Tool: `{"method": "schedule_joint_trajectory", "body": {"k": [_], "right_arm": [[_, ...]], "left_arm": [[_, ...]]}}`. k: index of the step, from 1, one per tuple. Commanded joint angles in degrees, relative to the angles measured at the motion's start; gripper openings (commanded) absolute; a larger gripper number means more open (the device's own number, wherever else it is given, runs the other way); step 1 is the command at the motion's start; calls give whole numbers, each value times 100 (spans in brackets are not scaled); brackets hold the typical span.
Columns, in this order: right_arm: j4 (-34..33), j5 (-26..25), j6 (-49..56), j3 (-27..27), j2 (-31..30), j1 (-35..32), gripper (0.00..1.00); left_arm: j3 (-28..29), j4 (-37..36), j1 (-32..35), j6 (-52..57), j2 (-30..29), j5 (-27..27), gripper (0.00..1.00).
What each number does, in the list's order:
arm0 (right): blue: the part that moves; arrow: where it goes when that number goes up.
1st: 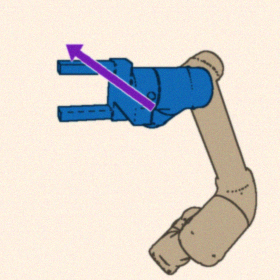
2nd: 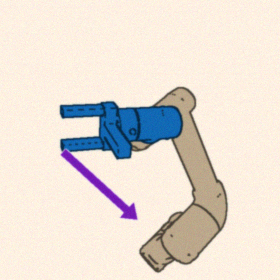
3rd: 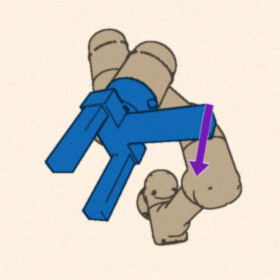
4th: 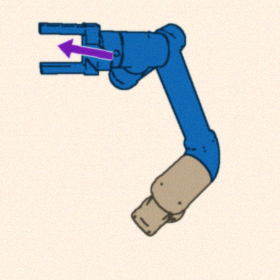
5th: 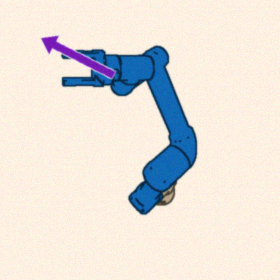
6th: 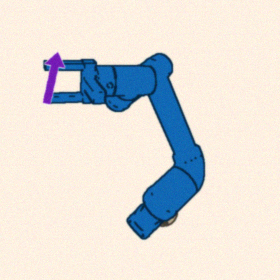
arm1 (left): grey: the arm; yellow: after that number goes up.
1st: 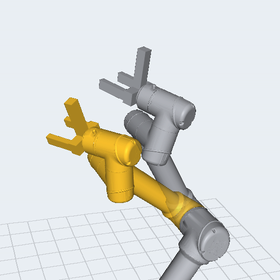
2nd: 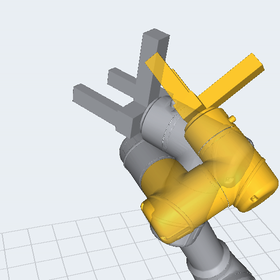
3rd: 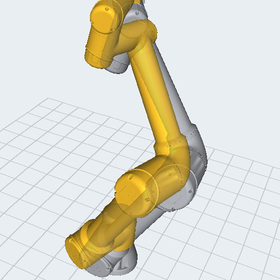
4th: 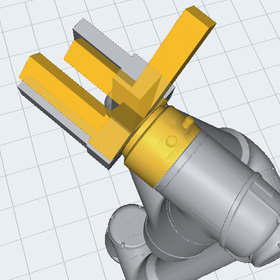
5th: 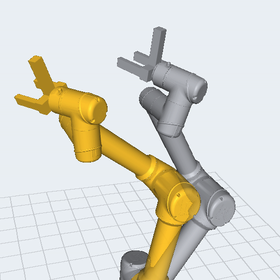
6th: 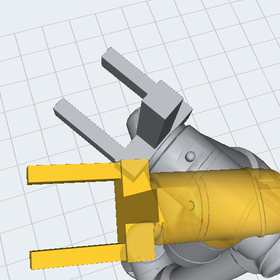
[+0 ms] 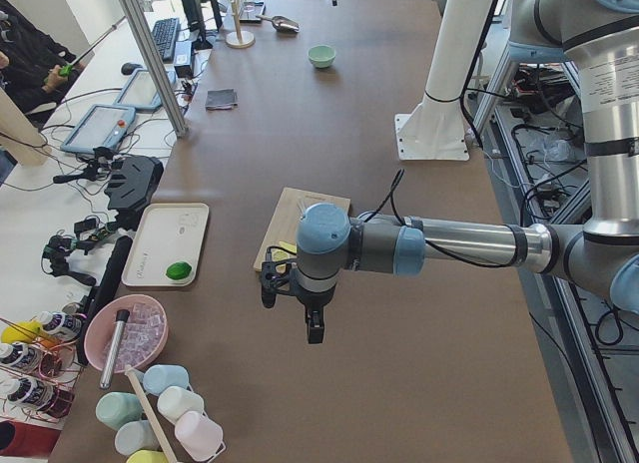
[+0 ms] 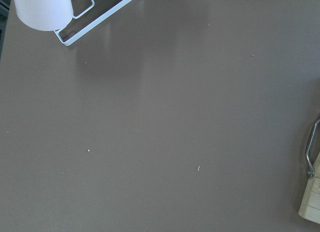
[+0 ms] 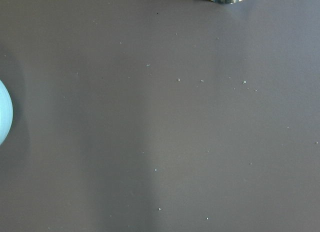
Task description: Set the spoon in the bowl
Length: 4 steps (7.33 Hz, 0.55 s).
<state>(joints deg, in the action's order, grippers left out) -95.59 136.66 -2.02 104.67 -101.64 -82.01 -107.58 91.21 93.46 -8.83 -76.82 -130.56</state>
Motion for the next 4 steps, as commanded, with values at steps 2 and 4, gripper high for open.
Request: {"method": "schedule_joint_trajectory", "body": {"k": [2,4], "right_arm": [[5,19,0,1,13,1,100],[31,10,-9,-34,22,1,100]], "left_arm": [[35,2,58,-4,-8,48,98],[201,-7,41,-48,-17,57,98]]}}
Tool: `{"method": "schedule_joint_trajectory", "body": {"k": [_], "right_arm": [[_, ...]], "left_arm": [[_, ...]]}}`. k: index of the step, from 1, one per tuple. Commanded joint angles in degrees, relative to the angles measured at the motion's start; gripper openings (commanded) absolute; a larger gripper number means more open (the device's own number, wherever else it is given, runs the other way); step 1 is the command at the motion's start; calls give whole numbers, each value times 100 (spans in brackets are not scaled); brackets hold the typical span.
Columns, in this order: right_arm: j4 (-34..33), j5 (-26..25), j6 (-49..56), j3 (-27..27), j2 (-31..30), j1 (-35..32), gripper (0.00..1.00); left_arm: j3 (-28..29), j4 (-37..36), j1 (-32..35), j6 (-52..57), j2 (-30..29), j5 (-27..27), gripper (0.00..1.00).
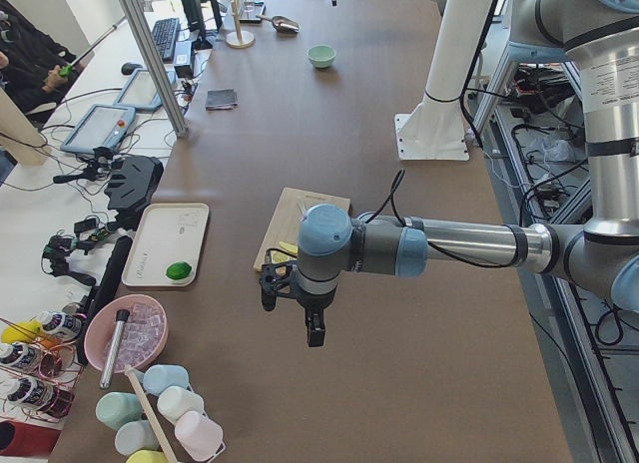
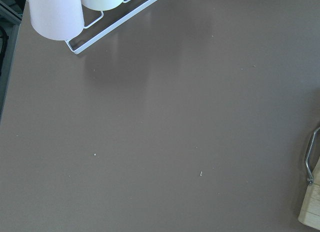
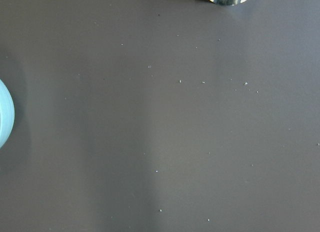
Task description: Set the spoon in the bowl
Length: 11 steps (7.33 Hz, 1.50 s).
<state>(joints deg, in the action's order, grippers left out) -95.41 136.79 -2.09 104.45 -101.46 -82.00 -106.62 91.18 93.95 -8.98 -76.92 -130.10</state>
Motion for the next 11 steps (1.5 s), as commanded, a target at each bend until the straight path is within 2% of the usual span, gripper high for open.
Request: {"method": "schedule_joint_trajectory", "body": {"k": [1,5,7,8,10,11], "right_arm": [[14,6,-2,-12,-5,0,100],[40,6,6,-257,4,0,100],[49,6,15,-188,-5,0,100],[58,-3,7,-188,4,0,100],[66,-38,24,-197,21,0,100],[66,-29,24,-179,56,0,100]], "left_arm": [[202,40,0,10,1,-15,98],[360,163,0,10,-25,-50,98],[624,732,0,-7,-16,-59,98],[590,691,17,-7,19,-68,98],[424,717,61,1,273,-576,98],[362,682,105,1,274,-569,98]]}}
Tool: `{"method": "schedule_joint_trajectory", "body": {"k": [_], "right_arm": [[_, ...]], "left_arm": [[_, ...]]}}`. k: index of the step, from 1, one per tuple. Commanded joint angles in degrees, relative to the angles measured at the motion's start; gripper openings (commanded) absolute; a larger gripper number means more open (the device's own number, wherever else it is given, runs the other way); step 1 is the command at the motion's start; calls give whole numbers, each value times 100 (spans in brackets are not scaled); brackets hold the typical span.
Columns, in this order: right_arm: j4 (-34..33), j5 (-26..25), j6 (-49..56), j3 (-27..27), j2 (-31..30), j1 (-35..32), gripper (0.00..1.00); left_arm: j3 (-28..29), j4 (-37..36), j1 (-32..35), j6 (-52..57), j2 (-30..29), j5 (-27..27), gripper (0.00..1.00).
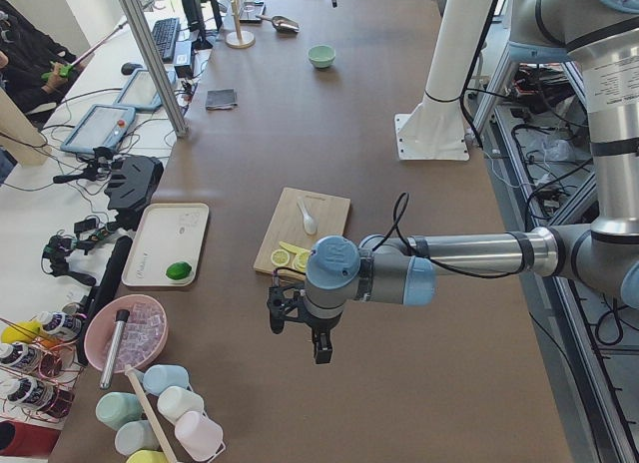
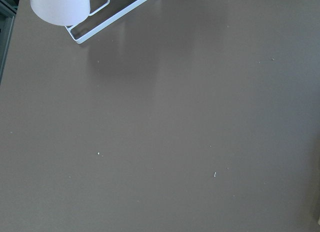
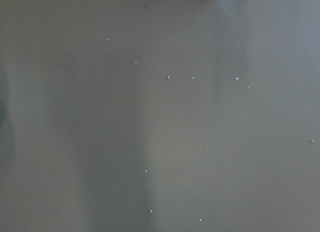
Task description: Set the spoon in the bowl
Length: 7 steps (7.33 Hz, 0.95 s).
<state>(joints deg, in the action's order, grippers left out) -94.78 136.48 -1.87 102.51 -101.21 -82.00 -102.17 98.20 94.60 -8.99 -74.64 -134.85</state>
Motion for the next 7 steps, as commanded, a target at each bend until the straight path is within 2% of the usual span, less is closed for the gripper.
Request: {"method": "schedule_joint_trajectory", "body": {"k": [1,7], "right_arm": [[-5,-7,2,172,31,-9,100],[-5,-51,-15,270,146,0,100]], "left_arm": [[-92,-29,41,-6,46,-94,98],[-84,-20,59,-41,125,-85,98]]}}
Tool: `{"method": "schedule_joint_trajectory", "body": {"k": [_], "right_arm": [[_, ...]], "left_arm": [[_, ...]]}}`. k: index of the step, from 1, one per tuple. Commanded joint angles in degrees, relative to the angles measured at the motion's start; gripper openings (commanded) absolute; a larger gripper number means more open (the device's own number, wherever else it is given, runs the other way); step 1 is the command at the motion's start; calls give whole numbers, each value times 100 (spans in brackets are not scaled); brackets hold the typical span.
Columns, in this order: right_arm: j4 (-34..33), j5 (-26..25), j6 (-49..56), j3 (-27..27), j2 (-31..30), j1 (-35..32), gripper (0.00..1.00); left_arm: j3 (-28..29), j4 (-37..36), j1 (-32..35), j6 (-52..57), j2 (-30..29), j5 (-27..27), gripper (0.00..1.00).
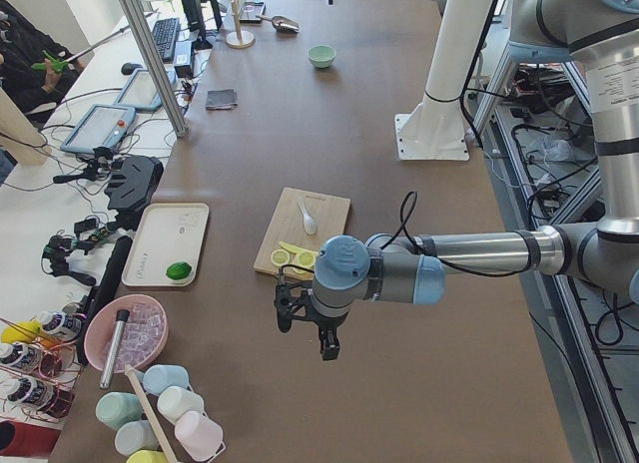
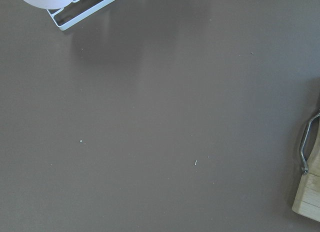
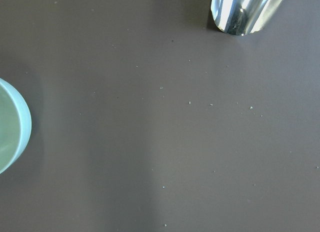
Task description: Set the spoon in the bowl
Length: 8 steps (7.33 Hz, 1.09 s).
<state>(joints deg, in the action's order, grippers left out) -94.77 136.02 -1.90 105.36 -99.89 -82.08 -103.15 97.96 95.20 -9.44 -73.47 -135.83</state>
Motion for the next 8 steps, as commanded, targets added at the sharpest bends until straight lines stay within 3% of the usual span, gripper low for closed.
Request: {"method": "schedule_joint_trajectory", "body": {"k": [1,3,6,8], "right_arm": [[-6,12,-178,-33,153,16,100],[-15,48,-635,-69,557,164,100],[-6,48,-856,-95,655,358,100],[3,127,-1703,-104,1048,813,100]], "left_arm": [[31,12,-11,-5,8,30,98],[5,12,-11,3,0,39,98],[14,21,-19,3,0,39,98],[40,13,-19,3,0,39,98]]}}
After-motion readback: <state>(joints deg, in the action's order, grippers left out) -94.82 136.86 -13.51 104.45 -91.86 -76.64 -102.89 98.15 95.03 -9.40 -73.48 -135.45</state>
